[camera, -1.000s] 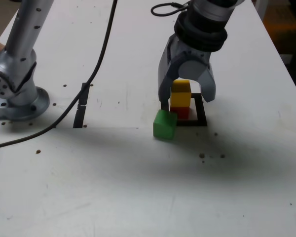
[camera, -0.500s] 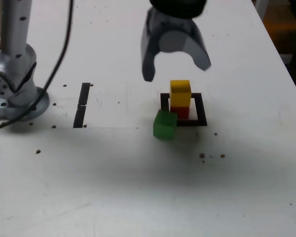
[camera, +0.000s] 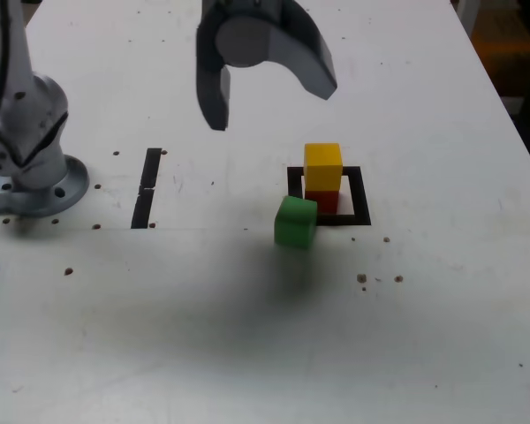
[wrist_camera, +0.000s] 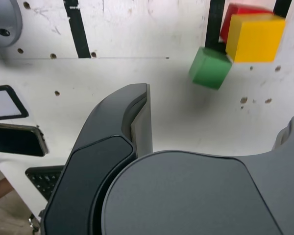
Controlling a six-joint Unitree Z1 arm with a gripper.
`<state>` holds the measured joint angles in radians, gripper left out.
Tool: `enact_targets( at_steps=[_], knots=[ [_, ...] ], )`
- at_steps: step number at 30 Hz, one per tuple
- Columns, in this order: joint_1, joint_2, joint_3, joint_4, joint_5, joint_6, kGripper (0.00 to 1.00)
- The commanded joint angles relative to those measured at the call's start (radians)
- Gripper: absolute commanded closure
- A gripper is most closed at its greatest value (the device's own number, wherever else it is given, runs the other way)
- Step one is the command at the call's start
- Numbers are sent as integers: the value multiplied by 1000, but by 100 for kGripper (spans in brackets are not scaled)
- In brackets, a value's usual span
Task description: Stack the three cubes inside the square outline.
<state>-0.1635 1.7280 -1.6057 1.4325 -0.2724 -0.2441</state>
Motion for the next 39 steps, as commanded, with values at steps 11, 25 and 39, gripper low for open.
enact_targets(
  at_steps=[11, 25, 39],
  knots=[
    [-74, 5, 111, -15, 72, 68, 0],
    [-101, 45, 172, -115, 110, 176, 4],
    [-146, 95, 175, -121, 75, 261, 8]
  ],
)
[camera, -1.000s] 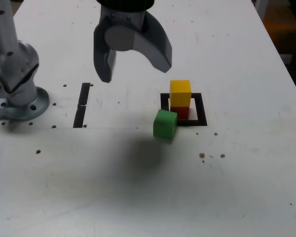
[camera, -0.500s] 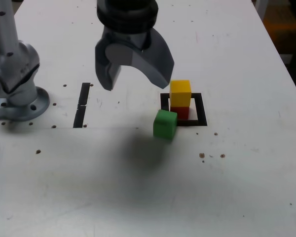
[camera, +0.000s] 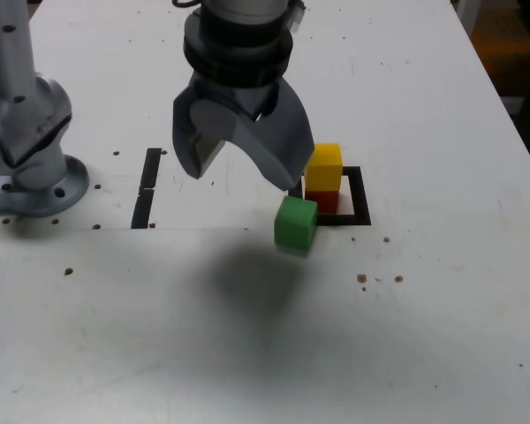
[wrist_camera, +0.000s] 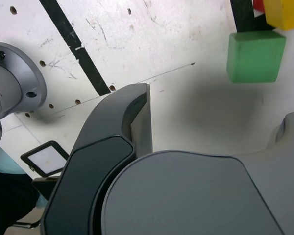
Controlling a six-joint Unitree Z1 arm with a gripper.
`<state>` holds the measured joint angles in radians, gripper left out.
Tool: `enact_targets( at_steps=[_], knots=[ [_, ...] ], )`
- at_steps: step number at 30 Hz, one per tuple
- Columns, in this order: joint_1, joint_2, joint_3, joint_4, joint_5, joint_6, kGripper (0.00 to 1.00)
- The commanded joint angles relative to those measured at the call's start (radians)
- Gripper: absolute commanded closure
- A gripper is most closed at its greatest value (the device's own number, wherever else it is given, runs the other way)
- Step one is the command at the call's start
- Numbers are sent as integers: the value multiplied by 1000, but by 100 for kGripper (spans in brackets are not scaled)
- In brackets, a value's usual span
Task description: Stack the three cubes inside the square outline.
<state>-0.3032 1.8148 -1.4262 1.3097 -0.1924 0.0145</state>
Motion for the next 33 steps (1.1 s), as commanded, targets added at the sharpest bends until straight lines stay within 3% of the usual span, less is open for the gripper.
enact_targets(
  at_steps=[1, 33],
  knots=[
    [-11, 17, -10, 2, -10, 4, 8],
    [-23, 271, -136, -33, -136, 12, 10]
  ],
)
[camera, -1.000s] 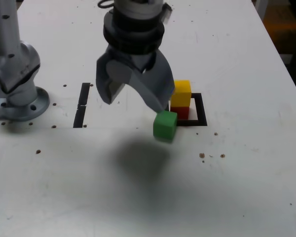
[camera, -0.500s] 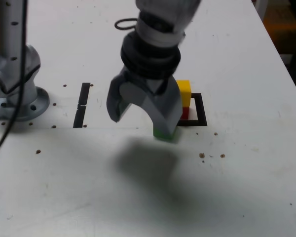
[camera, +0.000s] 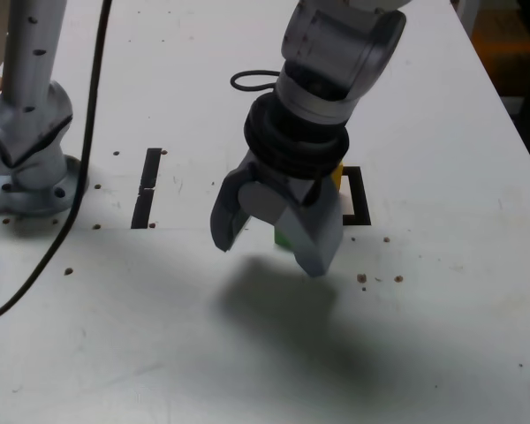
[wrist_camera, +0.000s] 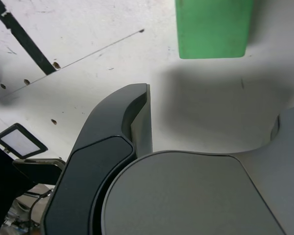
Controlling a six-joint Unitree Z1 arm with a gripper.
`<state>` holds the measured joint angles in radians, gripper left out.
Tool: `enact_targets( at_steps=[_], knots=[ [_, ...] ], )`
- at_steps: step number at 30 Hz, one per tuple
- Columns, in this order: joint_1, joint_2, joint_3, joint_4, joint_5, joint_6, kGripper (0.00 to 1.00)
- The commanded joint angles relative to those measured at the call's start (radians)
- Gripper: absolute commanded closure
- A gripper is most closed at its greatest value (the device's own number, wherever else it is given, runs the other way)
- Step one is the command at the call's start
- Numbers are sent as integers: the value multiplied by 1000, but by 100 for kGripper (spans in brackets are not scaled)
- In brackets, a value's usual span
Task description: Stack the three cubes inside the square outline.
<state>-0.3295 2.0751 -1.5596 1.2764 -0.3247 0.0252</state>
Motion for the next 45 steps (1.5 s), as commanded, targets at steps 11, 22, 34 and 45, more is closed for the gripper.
enact_targets(
  at_steps=[11, 22, 34, 45],
  knots=[
    [48, 43, 1, 1, -17, 16, 10],
    [93, 86, -18, 2, -36, 59, 10],
    [143, 119, -42, 17, -44, 98, 12],
    [179, 116, -5, 36, -63, 107, 48]
  ],
)
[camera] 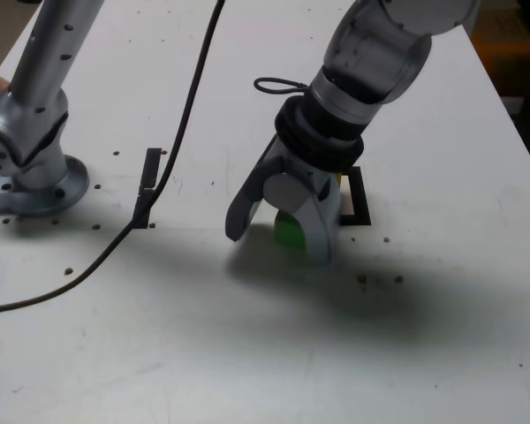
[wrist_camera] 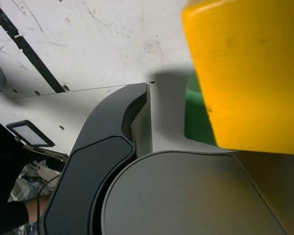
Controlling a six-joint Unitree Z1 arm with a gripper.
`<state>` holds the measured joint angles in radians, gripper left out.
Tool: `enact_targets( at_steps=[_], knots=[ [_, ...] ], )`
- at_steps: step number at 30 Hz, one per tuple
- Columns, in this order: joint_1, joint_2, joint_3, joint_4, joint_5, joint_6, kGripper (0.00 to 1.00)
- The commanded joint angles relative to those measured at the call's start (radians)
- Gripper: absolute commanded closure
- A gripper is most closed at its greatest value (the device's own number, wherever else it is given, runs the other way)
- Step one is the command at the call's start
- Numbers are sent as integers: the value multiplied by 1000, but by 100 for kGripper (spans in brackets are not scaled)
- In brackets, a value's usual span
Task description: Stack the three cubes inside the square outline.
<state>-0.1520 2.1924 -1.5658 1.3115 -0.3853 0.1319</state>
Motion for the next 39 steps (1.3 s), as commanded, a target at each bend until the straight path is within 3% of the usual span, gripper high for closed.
enact_targets(
  at_steps=[1, 3, 5, 18, 25, 33, 39],
  knots=[
    [2, -2, 2, 1, -4, 0, 53],
    [2, -4, 0, -2, -11, 0, 69],
    [2, -6, 1, -4, -21, 3, 75],
    [-13, -14, 27, -16, -68, 9, 78],
    [-29, -88, 99, -24, -84, -33, 79],
    [-38, -248, 214, -27, -75, -121, 79],
    [-38, -311, 225, -24, -47, -193, 79]
  ],
)
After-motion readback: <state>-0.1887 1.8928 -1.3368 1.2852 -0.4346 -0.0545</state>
